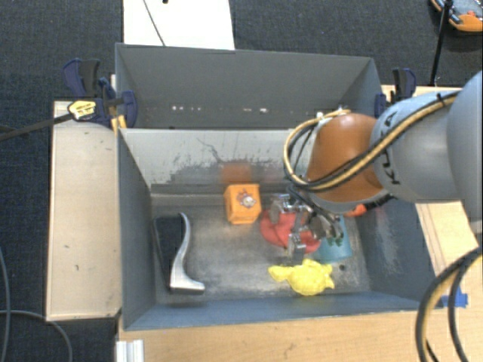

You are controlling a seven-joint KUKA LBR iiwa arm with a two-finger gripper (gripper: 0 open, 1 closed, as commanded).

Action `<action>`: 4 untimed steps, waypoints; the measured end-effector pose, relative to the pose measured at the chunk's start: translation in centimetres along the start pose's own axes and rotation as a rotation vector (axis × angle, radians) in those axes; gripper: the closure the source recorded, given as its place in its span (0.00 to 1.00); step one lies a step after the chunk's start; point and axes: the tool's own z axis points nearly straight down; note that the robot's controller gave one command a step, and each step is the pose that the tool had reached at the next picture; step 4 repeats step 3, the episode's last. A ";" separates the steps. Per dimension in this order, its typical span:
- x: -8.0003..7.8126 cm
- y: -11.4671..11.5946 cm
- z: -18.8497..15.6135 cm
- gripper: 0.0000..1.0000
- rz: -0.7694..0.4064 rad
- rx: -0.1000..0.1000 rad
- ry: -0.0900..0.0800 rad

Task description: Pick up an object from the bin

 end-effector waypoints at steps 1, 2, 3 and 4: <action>0.4 -2.6 0.1 1.00 0.010 0.001 0.002; 0.4 -2.6 0.1 1.00 0.011 0.001 0.002; 2.0 -6.6 -13.1 1.00 0.032 0.002 0.002; 2.0 -6.6 -13.1 1.00 0.032 0.002 0.002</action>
Offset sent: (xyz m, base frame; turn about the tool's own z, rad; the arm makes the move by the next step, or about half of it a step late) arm 0.0000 0.0000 0.0000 0.0000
